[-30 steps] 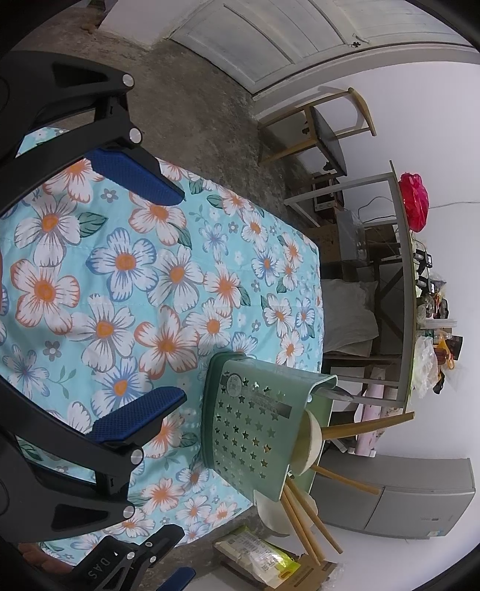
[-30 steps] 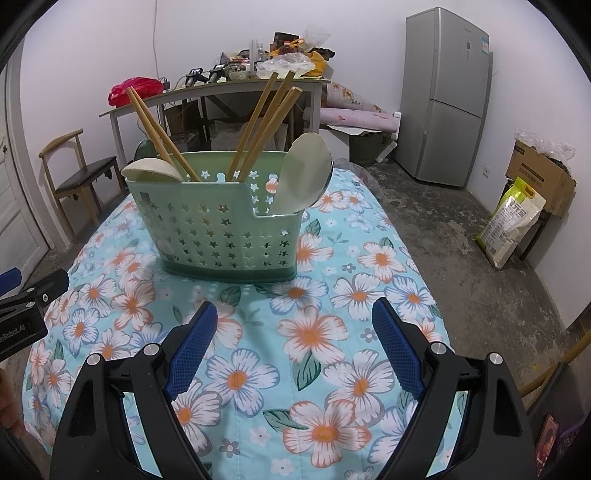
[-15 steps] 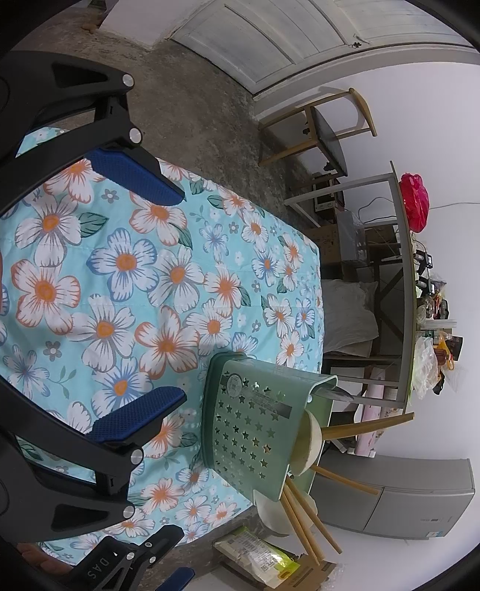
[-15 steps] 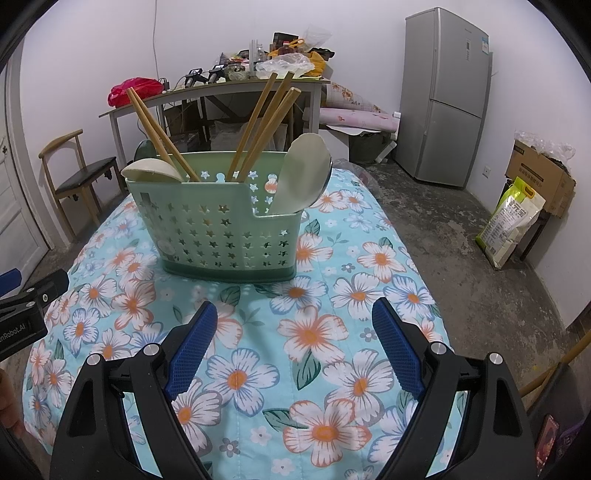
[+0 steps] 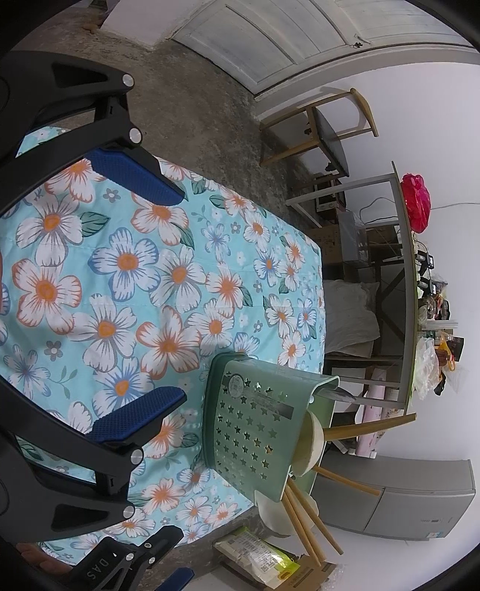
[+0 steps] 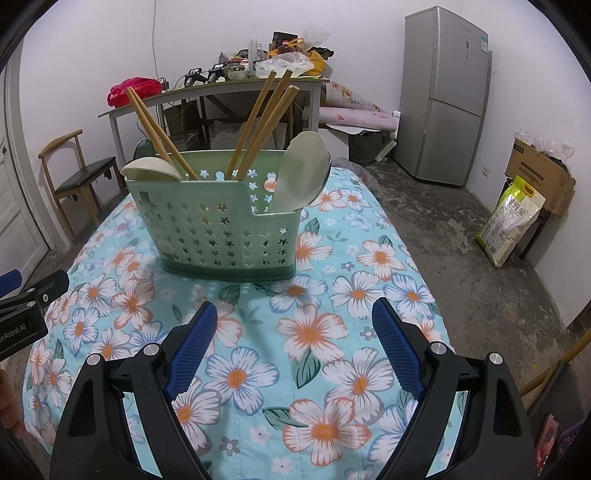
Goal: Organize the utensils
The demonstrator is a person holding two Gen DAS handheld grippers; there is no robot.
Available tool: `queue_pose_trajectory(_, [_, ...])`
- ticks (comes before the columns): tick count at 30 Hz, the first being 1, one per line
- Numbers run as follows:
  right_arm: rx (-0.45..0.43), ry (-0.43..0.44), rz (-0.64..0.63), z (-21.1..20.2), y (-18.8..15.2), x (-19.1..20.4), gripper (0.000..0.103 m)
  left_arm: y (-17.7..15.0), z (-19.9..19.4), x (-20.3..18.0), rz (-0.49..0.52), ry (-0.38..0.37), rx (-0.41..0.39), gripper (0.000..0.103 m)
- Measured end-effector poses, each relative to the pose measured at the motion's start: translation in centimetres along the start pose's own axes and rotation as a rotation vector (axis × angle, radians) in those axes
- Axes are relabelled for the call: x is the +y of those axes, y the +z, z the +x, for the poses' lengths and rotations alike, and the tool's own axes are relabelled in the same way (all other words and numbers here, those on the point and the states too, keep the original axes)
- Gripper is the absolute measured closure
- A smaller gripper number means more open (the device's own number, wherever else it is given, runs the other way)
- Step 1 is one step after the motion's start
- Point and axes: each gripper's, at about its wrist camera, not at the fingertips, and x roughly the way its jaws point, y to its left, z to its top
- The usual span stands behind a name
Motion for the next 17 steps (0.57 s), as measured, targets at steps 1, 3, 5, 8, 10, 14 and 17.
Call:
queue_pose_trajectory(1, [0.000,0.000,0.001,0.01,0.01,0.01,0.020,0.13,0.17,0.05,0.001,-0.001,0.000,0.008])
queue_pose_trajectory(3, [0.000,0.000,0.001,0.00,0.00,-0.01,0.020,0.13,0.17,0.05,0.001,-0.001,0.000,0.008])
queue_pose_trajectory(5, [0.000,0.001,0.001,0.01,0.00,-0.01,0.020,0.07,0.09,0.04,0.001,-0.001,0.001,0.008])
queue_pose_trajectory(8, [0.000,0.000,0.001,0.04,-0.01,0.03,0.020,0.19,0.24,0.10,0.002,-0.002,0.001,0.009])
queue_pose_trajectory(10, [0.000,0.001,0.001,0.03,-0.02,-0.02,0.020,0.06,0.10,0.04,0.002,-0.002,0.002,0.008])
queue_pose_trajectory(14, [0.001,0.001,0.002,0.04,-0.01,-0.02,0.020,0.16,0.17,0.08,0.002,-0.001,0.001,0.009])
queue_pose_trajectory(17, [0.000,0.001,0.001,0.04,-0.01,-0.03,0.020,0.27,0.31,0.15,0.003,-0.001,0.001,0.008])
